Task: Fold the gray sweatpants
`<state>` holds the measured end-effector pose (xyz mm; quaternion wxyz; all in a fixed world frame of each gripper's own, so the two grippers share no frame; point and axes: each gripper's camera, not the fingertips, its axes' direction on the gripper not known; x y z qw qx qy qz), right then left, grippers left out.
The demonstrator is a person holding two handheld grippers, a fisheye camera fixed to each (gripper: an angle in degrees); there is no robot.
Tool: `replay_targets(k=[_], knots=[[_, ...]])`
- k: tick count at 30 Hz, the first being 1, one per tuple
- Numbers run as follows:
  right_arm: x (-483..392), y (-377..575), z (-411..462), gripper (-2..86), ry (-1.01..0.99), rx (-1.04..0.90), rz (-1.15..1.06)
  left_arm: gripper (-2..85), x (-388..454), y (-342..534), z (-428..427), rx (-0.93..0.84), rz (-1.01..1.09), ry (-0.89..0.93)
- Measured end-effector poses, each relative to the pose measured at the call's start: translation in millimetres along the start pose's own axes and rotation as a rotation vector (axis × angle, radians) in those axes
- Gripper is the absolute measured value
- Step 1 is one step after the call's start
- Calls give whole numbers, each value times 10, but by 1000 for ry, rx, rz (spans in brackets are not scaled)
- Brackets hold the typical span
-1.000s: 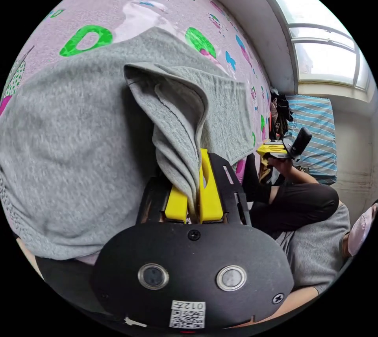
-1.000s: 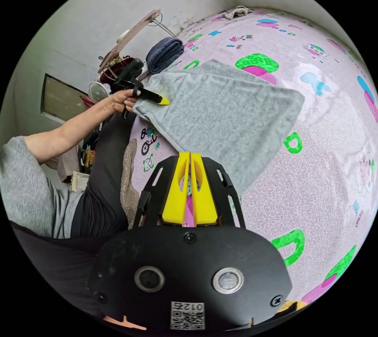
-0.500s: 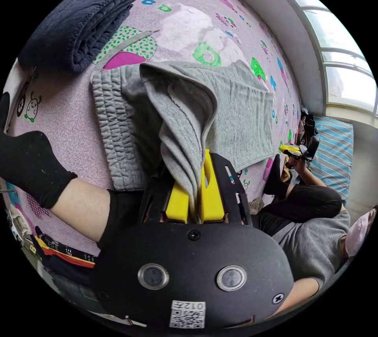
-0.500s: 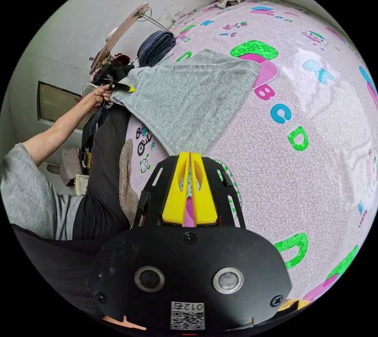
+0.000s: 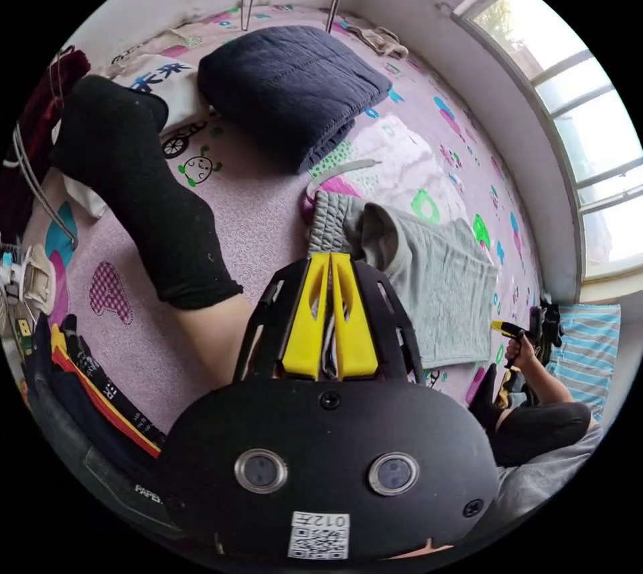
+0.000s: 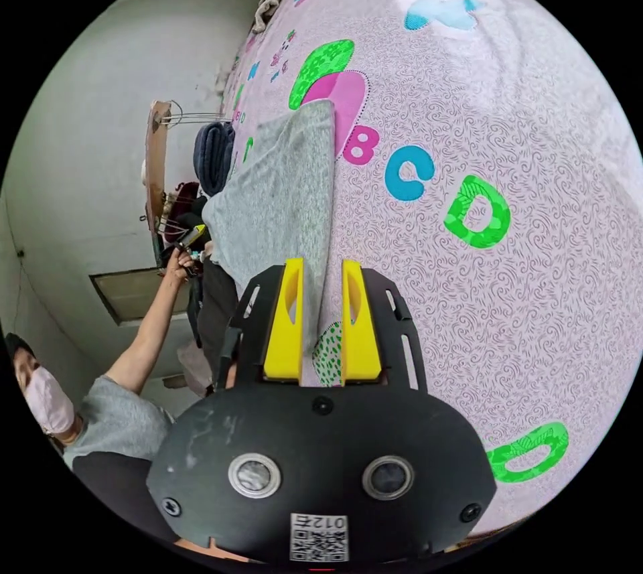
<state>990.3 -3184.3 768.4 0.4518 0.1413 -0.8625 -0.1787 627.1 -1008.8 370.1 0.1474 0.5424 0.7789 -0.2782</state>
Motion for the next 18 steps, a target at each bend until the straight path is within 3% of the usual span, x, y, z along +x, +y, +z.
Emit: replay_targets(k=[4,12,18], knots=[[383,-143,212,68,-146,-30,41,10,142,84,-24,23,45,51],[465,190,-33,10,64,-103,-78,8,1319,403,558,-140,387,28],[1176,638,-945,8,332,-151,-36,12,1815,664,1098,-289,495,94]])
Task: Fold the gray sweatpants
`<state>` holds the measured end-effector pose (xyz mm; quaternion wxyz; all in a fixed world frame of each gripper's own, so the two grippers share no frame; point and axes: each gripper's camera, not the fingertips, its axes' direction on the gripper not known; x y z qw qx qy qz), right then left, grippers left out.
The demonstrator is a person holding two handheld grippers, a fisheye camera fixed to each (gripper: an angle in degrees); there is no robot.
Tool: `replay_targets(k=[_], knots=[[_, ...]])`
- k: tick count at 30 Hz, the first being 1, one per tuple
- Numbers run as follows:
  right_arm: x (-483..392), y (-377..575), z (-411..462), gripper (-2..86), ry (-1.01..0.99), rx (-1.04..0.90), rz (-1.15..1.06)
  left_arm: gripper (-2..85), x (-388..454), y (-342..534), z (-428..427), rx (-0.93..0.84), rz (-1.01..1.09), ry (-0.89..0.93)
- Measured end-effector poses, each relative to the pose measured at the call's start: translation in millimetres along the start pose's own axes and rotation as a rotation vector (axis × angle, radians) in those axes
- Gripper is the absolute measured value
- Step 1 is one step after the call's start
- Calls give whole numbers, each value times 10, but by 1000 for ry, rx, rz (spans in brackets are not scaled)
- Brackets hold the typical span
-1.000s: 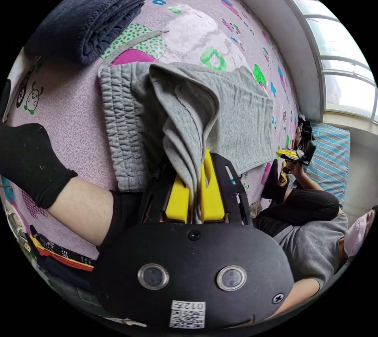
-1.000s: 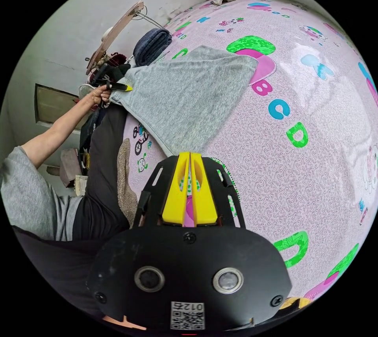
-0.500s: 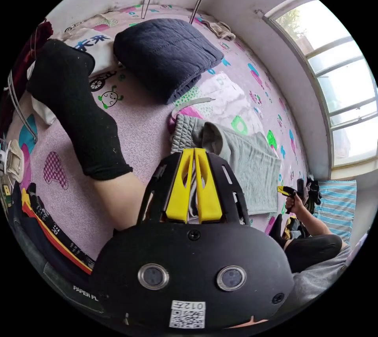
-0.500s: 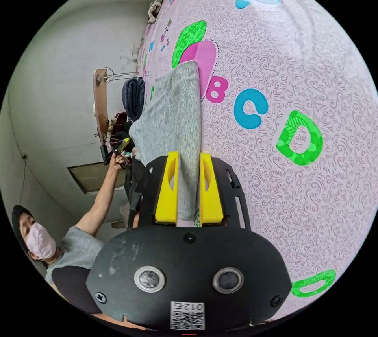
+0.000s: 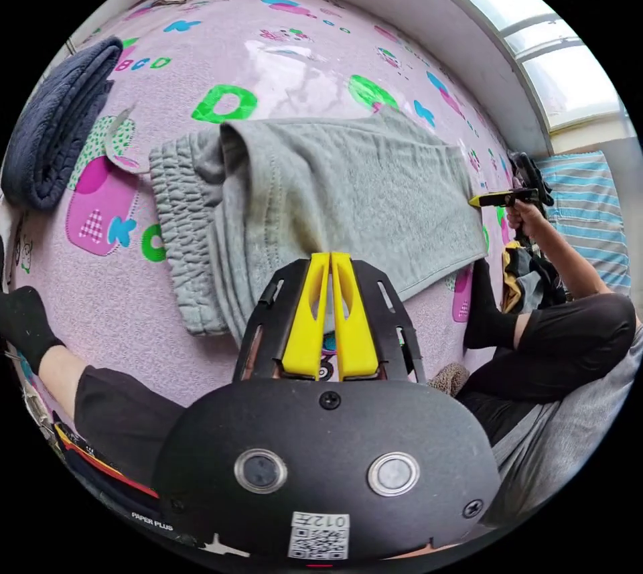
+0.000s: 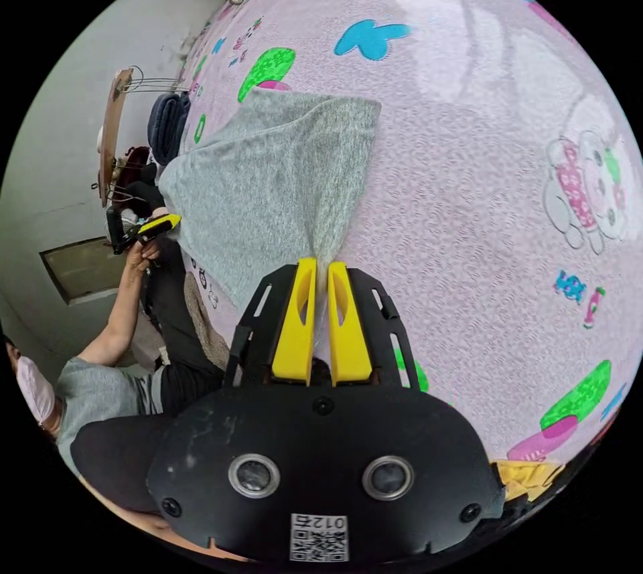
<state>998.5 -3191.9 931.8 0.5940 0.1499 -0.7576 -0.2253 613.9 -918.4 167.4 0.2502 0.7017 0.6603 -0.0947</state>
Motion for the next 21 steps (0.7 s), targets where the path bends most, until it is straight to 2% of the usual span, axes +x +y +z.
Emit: replay_targets(k=[6,13,18,21], knots=[[637,397,-286,15,301,-30,82,40,-45,-220,-167,161,-99,155],[663,762,-248,55,331,79,120,114,-345,-736,178,43,-242,423],[229,1057,-466,28,542,344,108,100,-563,-890,302,-10,-323,510],[-162,951,-328,2,507,372,-18,76,-520,-942,283,-18,-265,500]])
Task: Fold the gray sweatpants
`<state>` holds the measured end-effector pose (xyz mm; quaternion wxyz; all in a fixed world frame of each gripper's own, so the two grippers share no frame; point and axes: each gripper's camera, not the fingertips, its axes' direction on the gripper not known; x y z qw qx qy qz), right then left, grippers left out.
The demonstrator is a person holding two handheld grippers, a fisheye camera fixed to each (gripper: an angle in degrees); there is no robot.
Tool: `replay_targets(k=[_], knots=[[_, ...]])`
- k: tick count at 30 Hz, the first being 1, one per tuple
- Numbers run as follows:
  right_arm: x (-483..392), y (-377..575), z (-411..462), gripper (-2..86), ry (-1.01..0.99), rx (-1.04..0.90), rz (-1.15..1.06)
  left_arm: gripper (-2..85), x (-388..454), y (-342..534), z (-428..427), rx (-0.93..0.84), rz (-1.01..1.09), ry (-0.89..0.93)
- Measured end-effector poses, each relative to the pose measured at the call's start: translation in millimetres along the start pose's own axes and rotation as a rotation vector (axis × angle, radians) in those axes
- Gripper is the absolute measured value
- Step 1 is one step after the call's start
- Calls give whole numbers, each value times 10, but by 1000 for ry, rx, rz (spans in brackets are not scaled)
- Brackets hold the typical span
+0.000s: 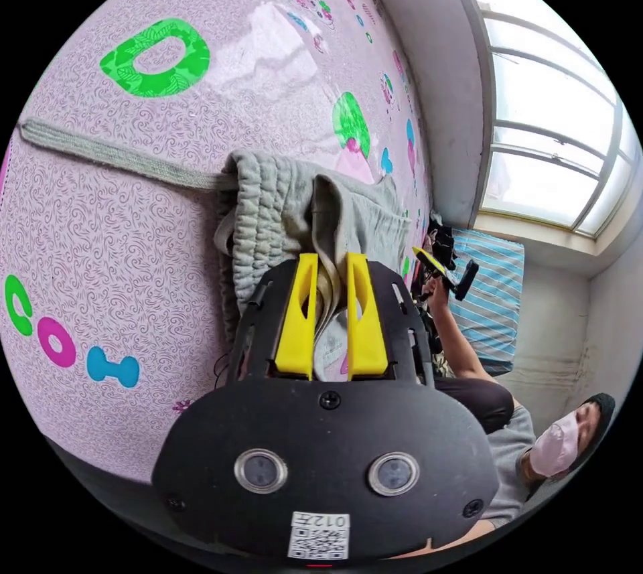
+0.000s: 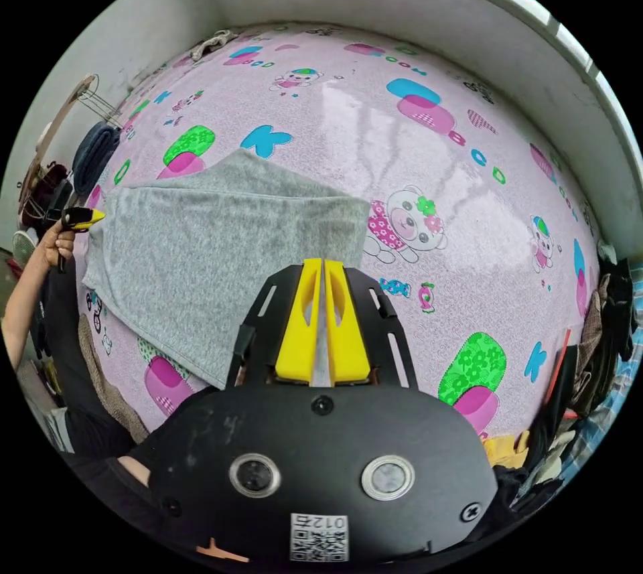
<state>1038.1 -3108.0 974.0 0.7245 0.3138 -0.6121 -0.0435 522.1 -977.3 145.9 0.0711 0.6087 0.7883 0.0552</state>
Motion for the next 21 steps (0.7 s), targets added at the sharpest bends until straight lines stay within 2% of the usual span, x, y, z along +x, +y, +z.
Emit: replay_targets(k=[2,4,6,7,8,10,11,12,15,21], knots=[[-350,-121,194,-5,-60,-80,-92,67,161,38,-49,46,96,-55],[-545,-165,286,-7,-69,-111,-129,63,510,170,-151,147,301,-168],[-671,-179,321,-7,-78,-115,-159,62,1015,446,-209,306,629,-406],[-722,-188,374,-7,-78,-137,-167,62,1054,469,-208,332,646,-444],[-757,-193,452,-7,-82,-173,-169,62,1002,396,-192,327,574,-492],[-780,-186,483,-7,-82,-179,-159,67,704,139,-126,177,343,-525],[-771,-184,467,-7,-86,-177,-144,71,445,28,-120,92,185,-466],[-763,-184,466,-7,-90,-180,-137,74,257,14,-184,90,105,-344],[-718,-160,392,-8,-110,-161,-119,81,127,147,-390,165,78,-203],[-877,-118,186,-8,-236,-109,-123,96,436,440,-254,4,260,-256]])
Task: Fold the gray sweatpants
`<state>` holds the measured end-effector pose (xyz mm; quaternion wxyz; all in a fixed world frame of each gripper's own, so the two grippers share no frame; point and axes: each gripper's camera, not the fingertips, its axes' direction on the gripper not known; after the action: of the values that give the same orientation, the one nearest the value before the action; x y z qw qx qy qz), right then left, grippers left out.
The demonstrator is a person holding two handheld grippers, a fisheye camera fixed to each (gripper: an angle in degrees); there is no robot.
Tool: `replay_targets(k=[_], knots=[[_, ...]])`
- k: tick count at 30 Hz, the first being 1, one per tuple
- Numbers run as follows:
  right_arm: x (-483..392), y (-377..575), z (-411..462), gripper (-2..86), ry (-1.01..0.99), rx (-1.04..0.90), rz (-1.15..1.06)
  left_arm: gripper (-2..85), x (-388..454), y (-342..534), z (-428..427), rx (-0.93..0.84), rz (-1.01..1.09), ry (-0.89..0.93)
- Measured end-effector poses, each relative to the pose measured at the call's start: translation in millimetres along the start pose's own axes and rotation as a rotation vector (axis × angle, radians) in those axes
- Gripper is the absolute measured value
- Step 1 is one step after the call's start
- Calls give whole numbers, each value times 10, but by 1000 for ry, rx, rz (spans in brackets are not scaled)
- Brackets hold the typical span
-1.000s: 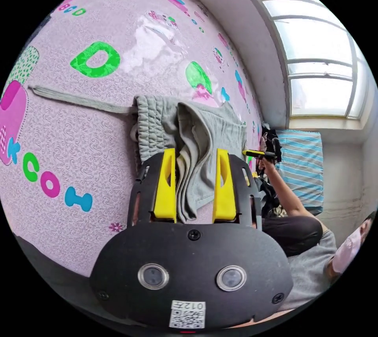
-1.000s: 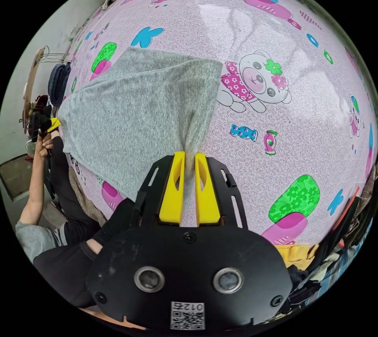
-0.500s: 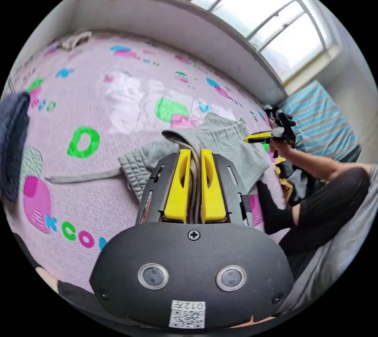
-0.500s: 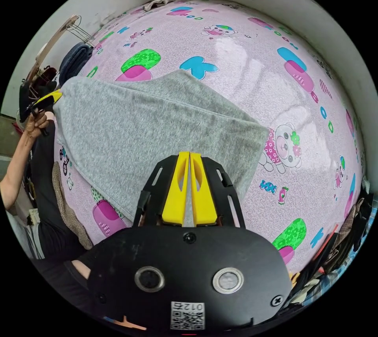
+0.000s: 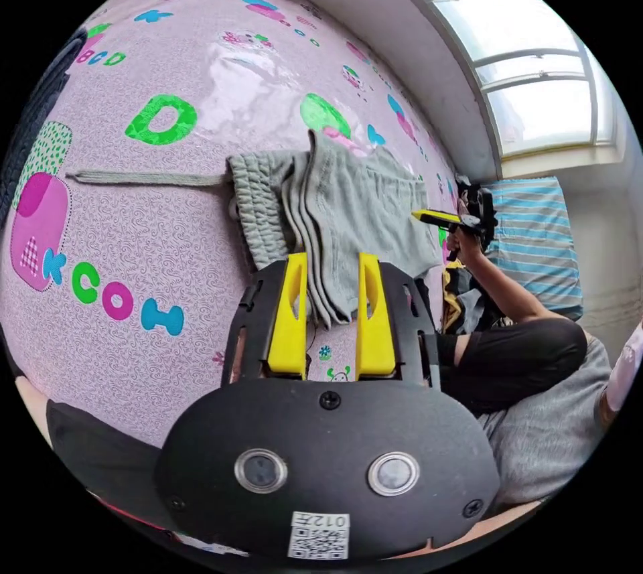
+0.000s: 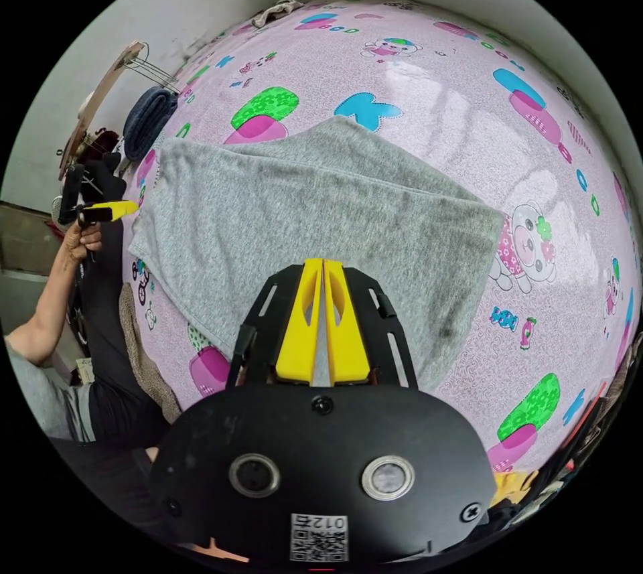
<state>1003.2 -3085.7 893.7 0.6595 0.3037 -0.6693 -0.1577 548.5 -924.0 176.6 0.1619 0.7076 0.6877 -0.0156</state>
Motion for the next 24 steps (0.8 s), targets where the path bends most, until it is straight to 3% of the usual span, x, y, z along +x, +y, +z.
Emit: replay_targets(k=[8,11,15,21,24], knots=[[-148,-157,84,-8,23,-74,-34,33,181,-66,225,-81,43,-177],[-30,-188,25,-8,-27,-61,-8,19,233,-86,9,-66,97,-155],[60,-260,-23,-8,-63,-52,7,21,-33,-135,105,-216,38,-138],[87,-459,-106,-8,-52,-62,-12,56,-363,-375,-419,109,-149,4],[135,-579,-140,-9,-63,-67,-9,78,-589,-618,-359,126,-251,153]])
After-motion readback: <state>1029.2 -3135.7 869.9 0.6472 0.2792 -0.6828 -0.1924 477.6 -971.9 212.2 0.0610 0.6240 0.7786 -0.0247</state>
